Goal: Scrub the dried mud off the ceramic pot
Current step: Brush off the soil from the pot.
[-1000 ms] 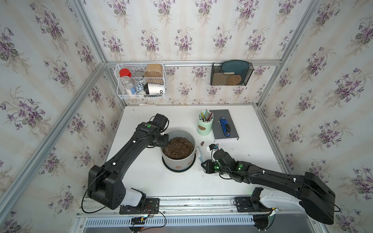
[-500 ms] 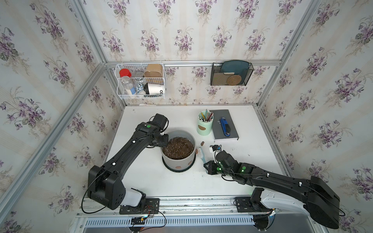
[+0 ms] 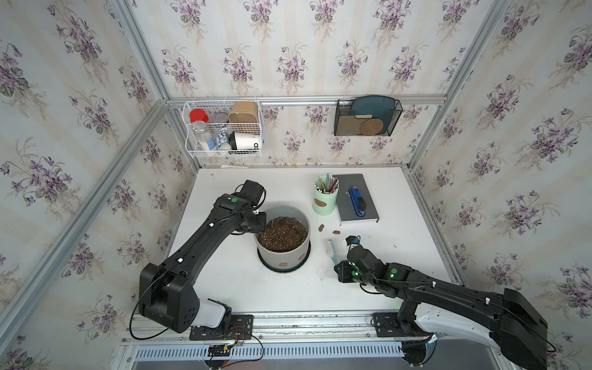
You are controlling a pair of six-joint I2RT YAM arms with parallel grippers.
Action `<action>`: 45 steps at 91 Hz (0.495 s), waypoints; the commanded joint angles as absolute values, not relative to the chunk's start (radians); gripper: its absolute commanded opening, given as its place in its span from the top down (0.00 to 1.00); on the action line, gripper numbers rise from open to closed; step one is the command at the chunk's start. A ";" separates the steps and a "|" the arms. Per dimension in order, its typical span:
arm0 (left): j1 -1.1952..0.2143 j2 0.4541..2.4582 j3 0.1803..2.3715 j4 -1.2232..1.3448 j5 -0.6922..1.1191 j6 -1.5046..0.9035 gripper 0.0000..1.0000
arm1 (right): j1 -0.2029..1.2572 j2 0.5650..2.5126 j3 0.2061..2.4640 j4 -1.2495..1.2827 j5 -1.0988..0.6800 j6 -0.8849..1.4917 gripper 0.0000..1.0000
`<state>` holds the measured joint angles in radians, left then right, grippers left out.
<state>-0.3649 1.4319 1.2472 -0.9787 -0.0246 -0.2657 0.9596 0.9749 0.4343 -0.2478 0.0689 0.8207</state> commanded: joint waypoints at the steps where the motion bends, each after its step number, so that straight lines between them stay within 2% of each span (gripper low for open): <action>1: -0.347 1.426 1.235 -0.993 -0.072 -0.318 1.00 | 0.958 0.911 0.438 -0.340 0.150 0.863 1.00; 6: -0.347 1.422 1.234 -0.988 -0.051 -0.311 1.00 | 0.959 0.850 0.441 -0.346 0.152 0.865 1.00; 17: -0.346 1.421 1.245 -0.964 -0.013 -0.299 0.77 | 0.959 0.750 0.466 -0.375 0.181 0.860 1.00; 28: -0.347 1.426 1.283 -0.937 0.014 -0.283 0.63 | 0.958 0.750 0.508 -0.405 0.195 0.849 1.00; 36: -0.347 1.458 1.324 -0.919 0.018 -0.267 0.58 | 0.959 0.791 0.518 -0.393 0.182 0.849 1.00; 45: -0.347 1.504 1.372 -0.910 0.021 -0.253 0.57 | 0.958 0.821 0.504 -0.354 0.157 0.852 1.00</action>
